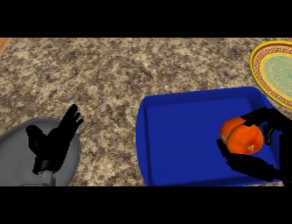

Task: Pick the squash from the tray and place it in the plate

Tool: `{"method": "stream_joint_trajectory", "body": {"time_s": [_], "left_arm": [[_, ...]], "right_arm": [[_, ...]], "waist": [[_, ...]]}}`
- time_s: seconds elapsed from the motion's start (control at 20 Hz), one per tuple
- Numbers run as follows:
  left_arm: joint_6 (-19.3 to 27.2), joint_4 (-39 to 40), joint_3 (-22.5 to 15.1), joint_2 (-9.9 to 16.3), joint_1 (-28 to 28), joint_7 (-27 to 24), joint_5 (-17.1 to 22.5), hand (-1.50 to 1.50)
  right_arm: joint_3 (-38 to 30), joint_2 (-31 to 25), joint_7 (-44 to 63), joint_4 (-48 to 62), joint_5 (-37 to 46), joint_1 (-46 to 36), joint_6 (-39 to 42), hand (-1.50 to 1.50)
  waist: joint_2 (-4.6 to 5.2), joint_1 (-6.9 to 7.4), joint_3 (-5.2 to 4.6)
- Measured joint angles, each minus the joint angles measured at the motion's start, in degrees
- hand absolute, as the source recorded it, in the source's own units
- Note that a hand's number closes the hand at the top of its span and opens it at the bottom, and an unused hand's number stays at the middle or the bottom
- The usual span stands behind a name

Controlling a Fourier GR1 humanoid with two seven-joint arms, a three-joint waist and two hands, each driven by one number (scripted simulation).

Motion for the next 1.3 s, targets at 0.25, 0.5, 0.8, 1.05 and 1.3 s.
{"method": "stream_joint_trajectory", "body": {"time_s": [0.25,0.5,0.8,1.05,1.3], "left_arm": [[0.46,-0.56,-0.33,-0.47,-0.27,0.74,-0.45,0.0],[0.19,-0.06,-0.36,-0.68,-1.07,1.05,-0.48,0.0],[-0.38,-0.13,-0.84,-0.9,-1.46,0.6,-0.78,0.0],[-1.22,0.61,-0.82,-0.82,-2.22,0.5,-0.55,0.0],[-0.69,0.14,-1.43,-1.36,-2.58,1.22,-1.21,0.0]], "right_arm": [[-10.83,-0.17,-6.91,3.84,-12.3,0.52,-2.75,1.5],[-20.34,-1.15,-17.35,16.5,-20.25,-3.58,-3.77,1.5],[-29.39,-3.74,-28.64,36.33,-24.05,-12.7,-5.54,1.5],[-35.02,-7.99,-38.06,54.35,-26.99,-22.07,-3.96,1.5],[-38.76,-12.39,-46.61,71.26,-28.19,-30.47,-1.95,1.5]], "waist": [[0.14,0.41,-0.03],[0.29,1.02,-0.07],[0.56,1.95,-0.15],[0.8,2.69,-0.07],[1.09,3.39,-0.09]]}}
